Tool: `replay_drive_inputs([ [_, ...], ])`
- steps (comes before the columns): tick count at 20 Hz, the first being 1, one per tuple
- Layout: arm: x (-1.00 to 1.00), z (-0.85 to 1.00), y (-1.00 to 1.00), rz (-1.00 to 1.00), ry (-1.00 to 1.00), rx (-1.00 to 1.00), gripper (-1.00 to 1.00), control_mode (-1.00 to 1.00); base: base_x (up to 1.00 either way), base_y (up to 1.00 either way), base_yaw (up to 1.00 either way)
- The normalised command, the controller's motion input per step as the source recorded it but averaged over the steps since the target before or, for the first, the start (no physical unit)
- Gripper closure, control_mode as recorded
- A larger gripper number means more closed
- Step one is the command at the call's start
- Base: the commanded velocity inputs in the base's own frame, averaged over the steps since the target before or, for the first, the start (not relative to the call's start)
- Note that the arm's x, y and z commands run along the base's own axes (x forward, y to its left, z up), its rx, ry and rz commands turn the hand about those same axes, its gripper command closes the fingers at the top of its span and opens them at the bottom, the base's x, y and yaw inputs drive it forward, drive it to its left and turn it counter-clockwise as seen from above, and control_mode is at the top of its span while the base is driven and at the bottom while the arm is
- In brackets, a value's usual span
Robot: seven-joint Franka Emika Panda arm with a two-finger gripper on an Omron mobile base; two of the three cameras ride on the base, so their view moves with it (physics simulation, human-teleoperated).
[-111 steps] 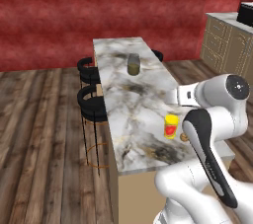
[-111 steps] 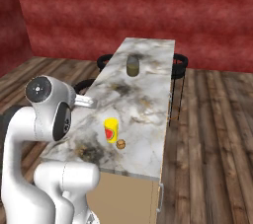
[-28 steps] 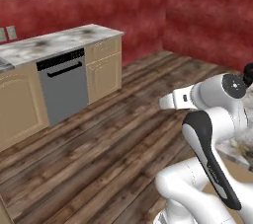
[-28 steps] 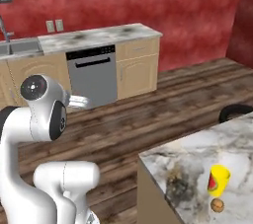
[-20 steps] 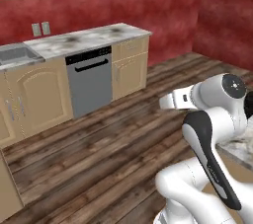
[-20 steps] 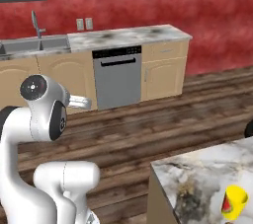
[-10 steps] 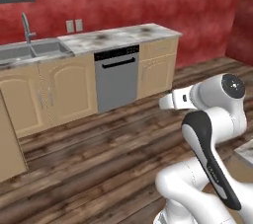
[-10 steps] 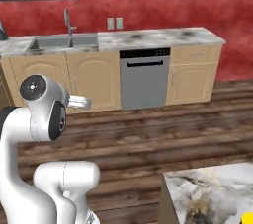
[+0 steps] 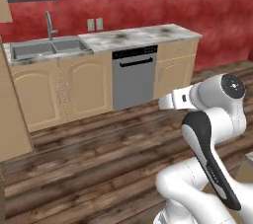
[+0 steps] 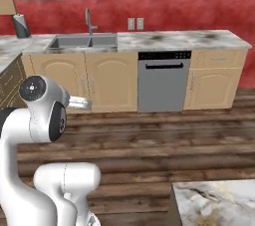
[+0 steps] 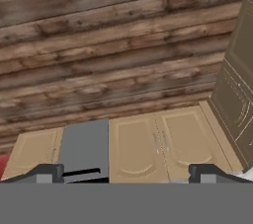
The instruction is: Open the cabinet directly in front. Then move the beer and the cup to the dining counter with the jar on it.
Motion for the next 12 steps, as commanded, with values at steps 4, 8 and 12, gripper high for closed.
replay_drive_inputs([
  [4,0.0,0.0,0.0,0.0,0.0,0.0,-1.0,1.0,0.02,0.15,0.3],
  [8,0.0,0.0,0.0,0.0,0.0,0.0,-1.0,1.0,0.04,0.14,0.32],
  [12,0.0,0.0,0.0,0.0,0.0,0.0,-1.0,1.0,0.07,0.15,0.34],
])
